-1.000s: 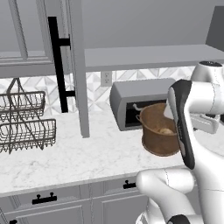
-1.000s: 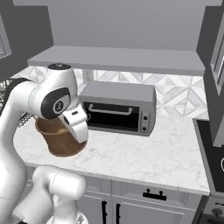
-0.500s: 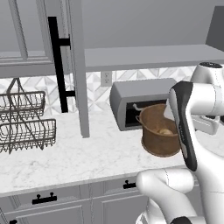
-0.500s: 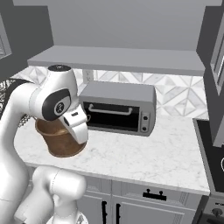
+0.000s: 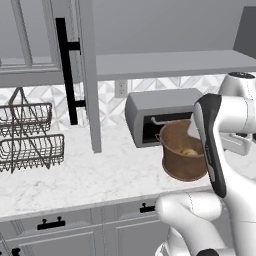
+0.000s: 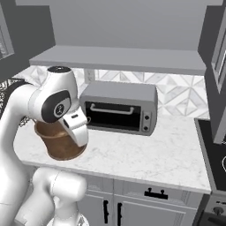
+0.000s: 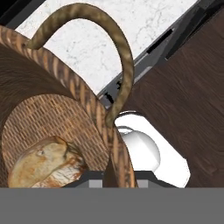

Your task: Open the cabinet, pick up the bread from the cabinet and place it in the basket. Then move the basket to the dining counter.

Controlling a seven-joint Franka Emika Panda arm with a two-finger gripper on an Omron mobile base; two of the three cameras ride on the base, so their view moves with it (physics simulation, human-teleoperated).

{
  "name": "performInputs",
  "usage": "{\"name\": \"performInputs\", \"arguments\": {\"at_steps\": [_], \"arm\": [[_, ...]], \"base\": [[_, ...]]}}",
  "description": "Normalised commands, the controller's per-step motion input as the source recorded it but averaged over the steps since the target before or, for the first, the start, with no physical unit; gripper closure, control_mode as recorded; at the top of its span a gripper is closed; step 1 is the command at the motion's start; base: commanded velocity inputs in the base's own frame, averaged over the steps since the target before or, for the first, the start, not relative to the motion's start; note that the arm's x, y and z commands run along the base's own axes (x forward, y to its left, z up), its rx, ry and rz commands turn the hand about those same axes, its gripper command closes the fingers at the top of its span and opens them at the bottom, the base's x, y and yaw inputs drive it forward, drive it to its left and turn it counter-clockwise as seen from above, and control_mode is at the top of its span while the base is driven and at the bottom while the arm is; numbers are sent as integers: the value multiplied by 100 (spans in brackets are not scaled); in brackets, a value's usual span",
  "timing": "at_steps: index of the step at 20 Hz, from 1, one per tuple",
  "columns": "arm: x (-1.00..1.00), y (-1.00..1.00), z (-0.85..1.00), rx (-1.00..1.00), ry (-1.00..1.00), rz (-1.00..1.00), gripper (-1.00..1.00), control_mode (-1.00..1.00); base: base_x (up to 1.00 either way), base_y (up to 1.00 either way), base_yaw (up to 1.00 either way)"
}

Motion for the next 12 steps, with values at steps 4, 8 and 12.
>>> {"name": "performInputs", "arguments": {"at_steps": [4,8,12], "arm": [[0,0,0,0,0,0,100,100],[0,0,0,0,0,0,100,100],[0,0,0,0,0,0,100,100]], "base": [[-77,0,-1],[-98,0,-13],[-77,-21,-43]]}}
